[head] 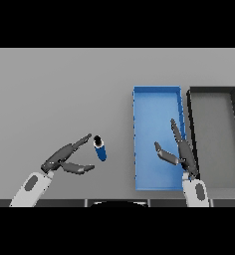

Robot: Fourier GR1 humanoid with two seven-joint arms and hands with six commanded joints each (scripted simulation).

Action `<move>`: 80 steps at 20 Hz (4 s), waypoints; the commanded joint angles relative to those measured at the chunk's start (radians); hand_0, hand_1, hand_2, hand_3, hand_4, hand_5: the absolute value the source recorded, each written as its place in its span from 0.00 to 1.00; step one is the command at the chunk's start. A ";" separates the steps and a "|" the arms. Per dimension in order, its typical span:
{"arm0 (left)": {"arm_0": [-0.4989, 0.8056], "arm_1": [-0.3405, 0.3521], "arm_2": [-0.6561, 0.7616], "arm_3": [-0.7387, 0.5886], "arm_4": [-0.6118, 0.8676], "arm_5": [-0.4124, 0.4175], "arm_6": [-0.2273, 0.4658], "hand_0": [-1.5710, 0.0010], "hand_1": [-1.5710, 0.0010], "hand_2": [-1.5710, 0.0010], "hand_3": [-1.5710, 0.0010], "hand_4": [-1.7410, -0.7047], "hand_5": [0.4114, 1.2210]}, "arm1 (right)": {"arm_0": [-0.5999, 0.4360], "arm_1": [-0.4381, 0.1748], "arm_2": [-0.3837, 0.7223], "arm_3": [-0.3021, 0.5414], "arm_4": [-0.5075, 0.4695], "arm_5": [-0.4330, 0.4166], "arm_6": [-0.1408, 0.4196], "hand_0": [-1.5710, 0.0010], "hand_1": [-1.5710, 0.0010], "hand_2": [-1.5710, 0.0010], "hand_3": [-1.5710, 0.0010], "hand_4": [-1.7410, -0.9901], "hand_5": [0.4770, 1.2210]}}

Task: Pick up the blue pipe and place it into the blue bin.

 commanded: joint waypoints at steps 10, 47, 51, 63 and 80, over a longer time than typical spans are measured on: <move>-0.084 -0.190 -0.063 0.162 -0.112 0.072 -0.060 1.00 1.00 1.00 1.00 0.53 0.10 | 0.014 0.001 -0.002 -0.016 -0.008 0.004 0.016 1.00 1.00 1.00 1.00 0.56 0.24; -0.201 -0.371 -0.119 -0.017 -0.025 0.071 0.042 0.00 0.00 0.00 0.08 0.01 1.00 | -0.024 -0.026 -0.011 0.049 -0.001 0.030 -0.011 1.00 1.00 1.00 1.00 0.63 0.28; -0.204 -0.372 -0.112 0.009 -0.038 0.067 0.035 0.00 0.00 0.00 0.08 0.01 1.00 | -0.074 -0.039 -0.019 0.096 -0.021 0.060 0.006 1.00 1.00 1.00 1.00 0.66 0.28; -0.211 -0.370 -0.103 0.011 -0.044 0.050 0.017 0.00 0.00 0.00 0.08 0.01 1.00 | -0.247 -0.191 0.004 -0.137 -0.596 0.437 0.224 1.00 1.00 1.00 1.00 0.55 0.04; -0.210 -0.375 -0.103 0.016 -0.059 0.006 0.007 0.00 0.00 0.00 0.02 0.22 1.00 | -0.611 -0.086 0.231 -0.100 -0.600 0.540 0.417 1.00 1.00 1.00 1.00 0.70 0.04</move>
